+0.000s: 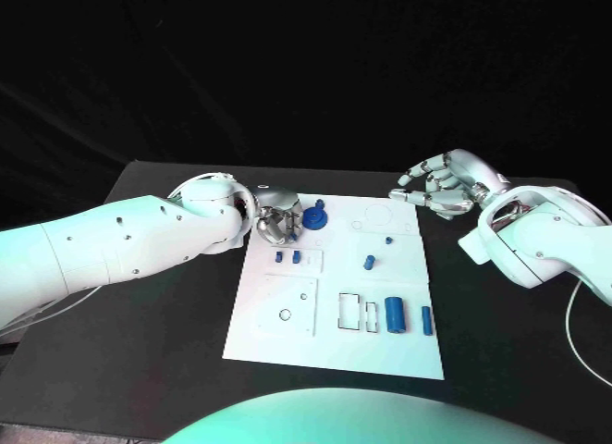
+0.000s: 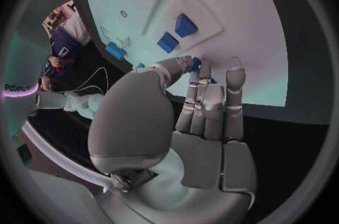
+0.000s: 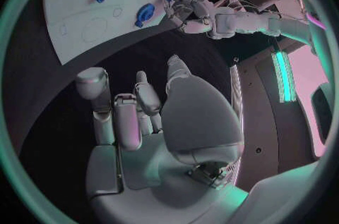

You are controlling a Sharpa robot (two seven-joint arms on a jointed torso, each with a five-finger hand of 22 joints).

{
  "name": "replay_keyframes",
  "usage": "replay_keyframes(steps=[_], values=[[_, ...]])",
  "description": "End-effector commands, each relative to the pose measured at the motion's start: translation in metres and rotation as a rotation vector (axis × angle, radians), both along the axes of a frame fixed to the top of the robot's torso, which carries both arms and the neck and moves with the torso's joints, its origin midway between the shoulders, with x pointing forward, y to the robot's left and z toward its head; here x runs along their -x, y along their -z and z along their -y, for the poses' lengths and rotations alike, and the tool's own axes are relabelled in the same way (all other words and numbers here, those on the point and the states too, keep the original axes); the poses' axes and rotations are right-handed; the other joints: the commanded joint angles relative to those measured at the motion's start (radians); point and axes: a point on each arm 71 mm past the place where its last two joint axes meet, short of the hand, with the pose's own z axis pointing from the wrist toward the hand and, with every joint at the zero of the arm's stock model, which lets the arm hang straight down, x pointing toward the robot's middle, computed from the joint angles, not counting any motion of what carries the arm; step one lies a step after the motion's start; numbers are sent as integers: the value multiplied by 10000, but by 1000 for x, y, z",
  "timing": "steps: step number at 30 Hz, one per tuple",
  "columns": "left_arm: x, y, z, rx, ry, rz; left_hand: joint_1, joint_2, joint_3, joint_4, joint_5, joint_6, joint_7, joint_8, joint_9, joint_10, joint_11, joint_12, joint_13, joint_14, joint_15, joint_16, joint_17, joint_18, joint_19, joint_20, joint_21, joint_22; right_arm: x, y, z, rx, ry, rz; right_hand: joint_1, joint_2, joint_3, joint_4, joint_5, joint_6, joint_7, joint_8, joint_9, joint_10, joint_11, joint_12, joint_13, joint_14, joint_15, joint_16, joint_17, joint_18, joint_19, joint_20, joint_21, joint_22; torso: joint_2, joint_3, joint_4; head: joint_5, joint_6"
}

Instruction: Assemble the parts on the task board

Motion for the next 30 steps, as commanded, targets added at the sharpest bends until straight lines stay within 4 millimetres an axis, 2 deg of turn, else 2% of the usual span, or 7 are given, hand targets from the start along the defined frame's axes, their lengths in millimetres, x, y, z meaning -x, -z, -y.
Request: replay_keyframes(steps=[1,12,24,30], values=[[2,4,0,-138,46,-243,-109,-20,-59,-8,30,-150,18,-108,-26,-9,64,-81,18,-92,39,-73,-37,-86,-104,-2,-64,-44,0,0,-1,29,-82,13,23,38,-54,-9,41,-56,-6,25,10,-15,-28,-37,-7,377,-65,-36,-11,127,-16,-12,-34,-9,-1,-3,7,2,2],[2,3,0,-82,-56,-116,-151,-98,-62,6,38,-376,84,-339,-74,-34,119,-234,39,-124,88,-69,-59,-83,-100,22,-115,-83,0,0,-1,1,-83,68,21,38,-60,-8,41,-67,-6,34,13,9,-29,-15,8,385,-67,-28,19,124,-4,-14,-32,-2,3,-1,6,5,-8],[1,3,-1,-61,-143,-55,-193,-210,-17,43,43,-963,140,-849,-212,19,108,-458,109,-179,88,-70,-157,-74,-75,39,-189,-146,0,-1,-1,-84,-60,179,25,44,-59,-10,42,-72,-7,39,14,20,-30,-6,12,386,-68,-30,18,120,7,-15,-21,9,-3,6,1,19,-5],[1,3,-1,-84,-177,-66,-206,-236,-16,55,42,-1082,150,-945,-246,25,108,-501,124,-199,86,-80,-199,-73,-74,36,-205,-163,0,-1,-1,-99,-48,186,25,44,-59,-10,42,-72,-7,39,14,20,-30,-6,12,386,-68,-30,18,120,7,-15,-21,9,3,7,-1,22,5]])
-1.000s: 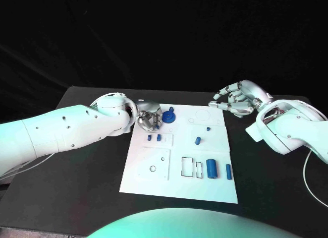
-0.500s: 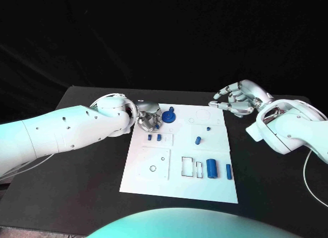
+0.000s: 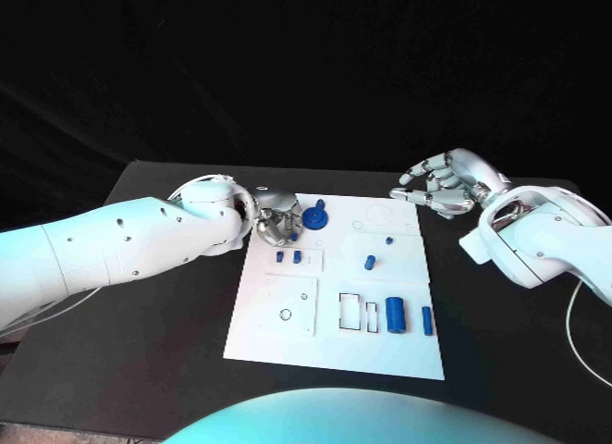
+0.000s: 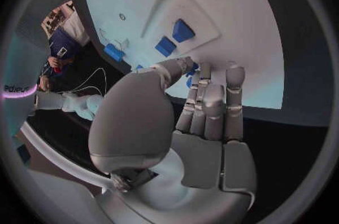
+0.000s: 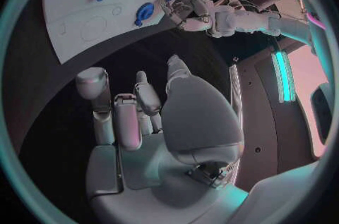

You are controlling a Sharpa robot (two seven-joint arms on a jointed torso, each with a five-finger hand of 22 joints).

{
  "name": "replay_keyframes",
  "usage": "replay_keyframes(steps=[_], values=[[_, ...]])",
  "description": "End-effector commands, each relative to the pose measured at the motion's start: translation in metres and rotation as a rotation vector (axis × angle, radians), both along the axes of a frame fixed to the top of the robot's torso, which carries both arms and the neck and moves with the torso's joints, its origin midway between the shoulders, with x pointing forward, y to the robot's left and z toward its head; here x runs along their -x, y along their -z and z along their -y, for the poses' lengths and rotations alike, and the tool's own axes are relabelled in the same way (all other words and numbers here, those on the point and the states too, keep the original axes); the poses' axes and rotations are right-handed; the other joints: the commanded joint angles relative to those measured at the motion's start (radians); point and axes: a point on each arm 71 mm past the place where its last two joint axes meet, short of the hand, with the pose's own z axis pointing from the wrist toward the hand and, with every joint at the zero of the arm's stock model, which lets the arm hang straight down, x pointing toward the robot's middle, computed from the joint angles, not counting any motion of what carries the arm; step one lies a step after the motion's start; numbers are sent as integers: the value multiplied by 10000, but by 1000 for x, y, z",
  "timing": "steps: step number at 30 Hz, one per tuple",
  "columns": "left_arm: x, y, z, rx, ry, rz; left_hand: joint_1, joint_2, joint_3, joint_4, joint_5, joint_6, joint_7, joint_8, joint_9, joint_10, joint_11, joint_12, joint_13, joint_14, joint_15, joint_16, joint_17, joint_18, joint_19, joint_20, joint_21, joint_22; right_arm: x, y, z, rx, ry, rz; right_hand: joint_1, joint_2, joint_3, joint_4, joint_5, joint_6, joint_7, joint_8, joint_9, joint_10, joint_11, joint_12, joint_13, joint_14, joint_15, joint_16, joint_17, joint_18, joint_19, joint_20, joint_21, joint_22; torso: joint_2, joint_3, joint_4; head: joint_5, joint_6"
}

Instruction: Assemble the parts on the task board

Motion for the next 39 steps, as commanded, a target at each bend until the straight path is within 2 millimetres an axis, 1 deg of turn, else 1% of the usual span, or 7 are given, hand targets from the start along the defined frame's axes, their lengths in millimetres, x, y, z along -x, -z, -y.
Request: replay_keyframes(steps=[1,11,17,30,36,38,39], values=[[0,0,1,3,-32,-22,-22,-51,-17,56,42,-72,-6,-28,-9,43,16,-50,12,-58,19,-46,-8,-72,-2,34,-31,-8,0,-1,-1,-50,-60,108,25,43,-59,-10,42,-71,-7,39,14,20,-30,-6,11,386,-68,-30,9,120,7,-15,-22,8,4,2,-5,2,7],[0,0,-2,-57,-103,-59,-34,-78,-23,64,40,-134,0,-81,-29,24,25,-89,17,-93,23,-69,-85,-63,-38,35,-67,-63,0,0,0,-38,-44,80,34,44,-60,-12,42,-84,-7,46,16,21,-31,-14,-5,385,-69,-39,-6,124,2,-17,-53,-11,1,-3,1,-5,12],[1,0,-6,-27,-183,9,-76,-144,-60,96,35,-205,-58,-154,-55,-145,67,-209,14,-195,54,-126,-261,-40,-151,55,-173,-211,0,0,1,-34,-32,78,34,44,-60,-12,42,-84,-7,46,16,21,-31,-14,-5,385,-69,-39,-6,124,2,-17,-53,-11,1,-5,0,-12,21],[0,-1,-10,-5,-307,109,-33,-125,-49,84,39,-148,-43,-143,-48,-243,96,-254,23,-274,76,-170,-405,-16,-246,72,-256,-336,0,0,1,-31,-24,72,34,44,-60,-12,42,-84,-7,46,16,21,-31,-14,-5,385,-69,-39,-6,124,2,-17,-53,-11,4,-2,-7,-2,27],[-2,-5,-18,137,-500,360,110,-76,19,17,47,-128,-30,-174,-58,-495,180,-343,27,-388,141,-224,-579,4,-335,115,-335,-445,-1,1,3,62,4,-79,47,44,-63,-16,43,-99,-7,57,19,-4,-32,-61,-61,383,-70,-50,-21,129,-2,-19,-89,-31,-2,2,-7,-20,46],[-4,-9,-22,293,-637,486,164,-47,59,-11,48,-87,-22,-164,-54,-553,201,-358,27,-516,157,-311,-875,27,-415,127,-391,-544,-2,3,4,168,12,-235,276,63,-2,-43,46,-143,-5,83,27,-104,-31,-205,-218,380,-71,-75,-48,132,1,-23,-147,-54,-9,1,-11,-30,51],[-4,-10,-24,379,-704,536,194,-33,81,-27,49,-74,-17,-163,-53,-571,207,-360,29,-549,162,-334,-933,30,-426,133,-397,-555,-3,4,5,227,-11,-292,658,63,96,-64,39,-167,-3,125,39,-466,-32,-691,-686,383,-69,-83,-32,150,-47,-24,-300,-138,-10,0,-12,-30,53]])
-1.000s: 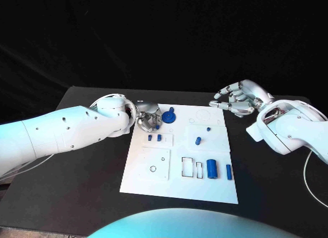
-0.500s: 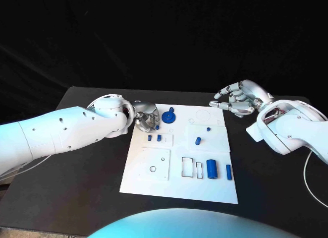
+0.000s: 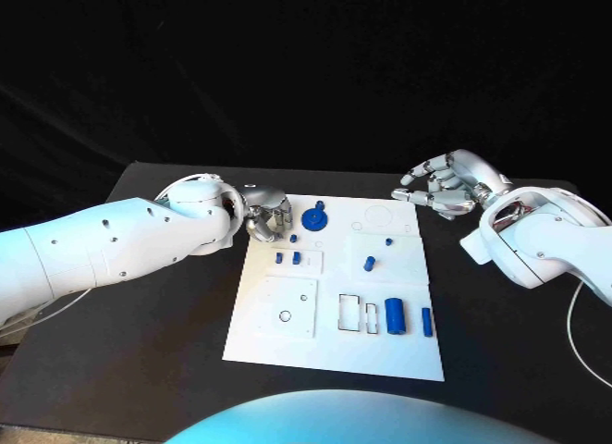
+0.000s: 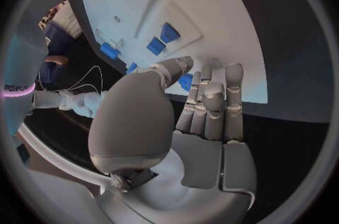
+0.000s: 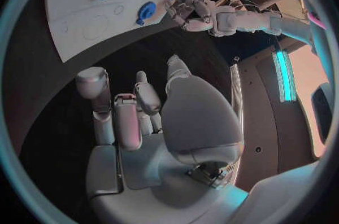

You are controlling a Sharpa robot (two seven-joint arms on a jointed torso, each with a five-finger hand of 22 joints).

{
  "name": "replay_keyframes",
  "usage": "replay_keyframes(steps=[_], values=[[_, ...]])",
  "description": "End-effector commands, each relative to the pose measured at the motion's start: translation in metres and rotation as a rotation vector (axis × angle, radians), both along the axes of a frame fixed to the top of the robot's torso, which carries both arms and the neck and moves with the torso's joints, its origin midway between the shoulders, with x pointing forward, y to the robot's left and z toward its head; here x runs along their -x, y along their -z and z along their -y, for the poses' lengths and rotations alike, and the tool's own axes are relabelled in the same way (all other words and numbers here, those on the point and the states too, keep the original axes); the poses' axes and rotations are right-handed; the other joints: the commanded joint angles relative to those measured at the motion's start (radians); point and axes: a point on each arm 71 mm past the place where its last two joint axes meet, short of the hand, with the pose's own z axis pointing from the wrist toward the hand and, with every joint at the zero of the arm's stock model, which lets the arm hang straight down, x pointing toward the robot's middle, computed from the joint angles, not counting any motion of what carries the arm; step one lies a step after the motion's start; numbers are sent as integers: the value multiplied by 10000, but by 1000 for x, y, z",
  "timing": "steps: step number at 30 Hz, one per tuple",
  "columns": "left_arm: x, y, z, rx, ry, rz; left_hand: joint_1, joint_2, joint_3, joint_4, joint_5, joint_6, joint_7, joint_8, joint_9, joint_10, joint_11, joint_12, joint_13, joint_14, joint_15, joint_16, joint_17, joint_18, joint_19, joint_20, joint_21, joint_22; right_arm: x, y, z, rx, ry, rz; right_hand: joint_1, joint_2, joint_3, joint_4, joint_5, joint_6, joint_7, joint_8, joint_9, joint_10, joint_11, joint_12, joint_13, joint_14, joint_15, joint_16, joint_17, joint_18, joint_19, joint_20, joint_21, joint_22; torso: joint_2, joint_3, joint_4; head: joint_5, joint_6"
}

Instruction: Assemble the parts on the task board

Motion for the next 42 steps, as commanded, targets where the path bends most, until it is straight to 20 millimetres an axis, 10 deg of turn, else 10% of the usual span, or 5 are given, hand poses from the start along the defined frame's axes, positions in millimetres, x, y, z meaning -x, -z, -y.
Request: replay_keyframes(steps=[1,4,26,33,42], values=[[-3,-8,-6,494,-265,380,171,20,102,-44,50,66,56,-38,-9,-94,-18,-43,15,-112,13,-78,-171,34,-64,14,-42,-47,-2,4,1,323,-184,-332,651,-11,163,-108,44,-85,-9,93,20,-810,-17,-1028,-965,367,-69,-66,-35,168,-92,-26,-268,-135,-16,-1,-9,-16,16],[-5,-15,-15,1105,-580,460,346,82,253,-174,51,188,128,-13,-1,-187,25,-51,18,-403,34,-300,-783,119,-398,27,-230,-406,-3,6,2,802,-468,-345,1862,-80,859,-42,81,-119,55,132,-12,-3047,29,-4525,-3983,234,-29,-213,-293,233,-319,-6,-757,-395,-14,6,-13,-21,48],[8,-40,-29,4043,-895,418,146,527,-321,-290,-20,953,-110,277,76,-845,-394,3421,1838,101,-280,258,334,42,-201,-204,42,22,3,30,-7,2970,-1500,421,2298,-1066,3077,-52,77,248,-20,171,-284,-2035,-61,-6335,-6300,177,-119,-544,-833,229,-199,-85,-919,-231,7,11,-18,-103,162],[7,-48,-44,7231,-2343,-153,281,562,-148,-285,13,776,75,190,44,-1514,-127,3360,1638,-1583,-79,-1214,-2873,125,-811,-77,-617,-631,6,44,-17,4237,-2117,663,2002,-1814,4746,-112,34,531,201,-115,-586,-2192,301,-9314,-8744,315,176,-379,-502,137,61,134,-454,247,6,5,4,-317,186],[11,-54,-50,10711,-3286,-1493,419,723,-108,-463,25,685,276,166,31,-1982,123,2975,1147,-2257,117,-2350,-3420,127,-1307,91,-1012,-798,5,58,-27,5480,-2359,798,1751,-2000,4991,-196,9,602,224,-233,-670,-2110,374,-9878,-9357,353,232,-273,-312,88,185,181,-179,502,21,-19,18,-458,154]])
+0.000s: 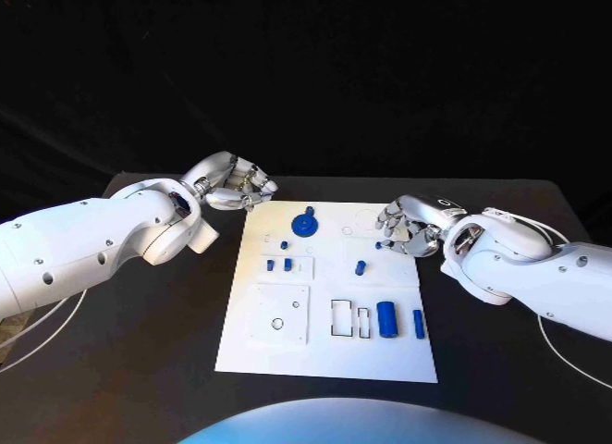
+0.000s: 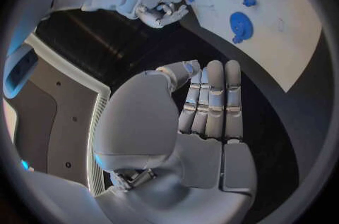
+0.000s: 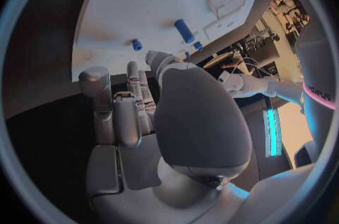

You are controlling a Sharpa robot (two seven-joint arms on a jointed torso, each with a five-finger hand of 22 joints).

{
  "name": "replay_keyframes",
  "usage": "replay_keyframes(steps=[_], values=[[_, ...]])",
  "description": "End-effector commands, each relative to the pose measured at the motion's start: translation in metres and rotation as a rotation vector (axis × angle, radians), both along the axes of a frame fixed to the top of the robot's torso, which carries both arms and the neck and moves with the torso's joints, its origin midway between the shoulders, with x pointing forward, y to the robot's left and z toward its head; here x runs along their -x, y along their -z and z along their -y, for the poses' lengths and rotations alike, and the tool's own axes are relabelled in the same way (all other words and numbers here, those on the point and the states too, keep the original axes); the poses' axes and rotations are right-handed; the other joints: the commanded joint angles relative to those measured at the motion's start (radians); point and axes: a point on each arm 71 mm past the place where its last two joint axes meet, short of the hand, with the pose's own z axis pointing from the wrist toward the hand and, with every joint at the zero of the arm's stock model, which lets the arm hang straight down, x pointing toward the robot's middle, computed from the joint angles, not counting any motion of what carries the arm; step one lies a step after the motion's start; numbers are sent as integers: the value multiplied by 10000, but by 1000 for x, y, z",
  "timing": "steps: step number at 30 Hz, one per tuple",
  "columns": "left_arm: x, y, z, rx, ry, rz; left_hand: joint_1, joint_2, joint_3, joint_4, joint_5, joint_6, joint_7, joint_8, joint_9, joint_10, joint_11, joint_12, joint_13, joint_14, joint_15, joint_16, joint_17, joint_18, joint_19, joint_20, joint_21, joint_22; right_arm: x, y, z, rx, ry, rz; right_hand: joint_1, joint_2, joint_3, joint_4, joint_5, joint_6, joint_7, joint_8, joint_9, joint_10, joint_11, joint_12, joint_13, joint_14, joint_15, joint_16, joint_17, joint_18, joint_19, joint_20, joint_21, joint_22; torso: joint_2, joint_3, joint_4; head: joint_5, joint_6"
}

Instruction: Assemble the parts on the task board

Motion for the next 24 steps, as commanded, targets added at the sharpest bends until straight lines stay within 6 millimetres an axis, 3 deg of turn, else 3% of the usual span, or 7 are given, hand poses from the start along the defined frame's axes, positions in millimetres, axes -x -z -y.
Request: replay_keyframes(steps=[1,13,24], values=[[0,-6,-3,2673,-568,-510,69,75,12,-64,36,-19,84,-66,-13,-67,1,-49,-66,-85,-11,-127,-65,134,-86,9,-63,-12,0,5,-2,1204,-234,249,-47,-36,40,-28,-32,45,26,-71,-15,24,43,-68,-60,340,70,65,76,-74,82,5,93,60,1,-9,11,-35,-33],[2,-7,-7,3355,-738,-777,142,122,26,-168,70,-30,118,-72,-20,-77,29,-93,-173,-124,3,-314,-163,138,-146,11,-51,6,0,16,-15,1688,-415,125,-72,19,173,-134,-20,222,6,-60,-27,277,20,-205,-330,418,61,228,353,-154,317,9,577,410,-8,0,4,1,-120],[3,-7,-7,3384,-724,-828,139,124,24,-181,72,-34,125,-74,-23,-89,38,-110,-201,-137,10,-360,-187,136,-167,15,-54,7,1,22,-21,1814,-494,44,41,280,871,-526,-25,789,-200,134,62,1041,-191,-273,-684,478,-115,394,619,-235,529,-113,1119,852,-11,11,0,7,-188]])
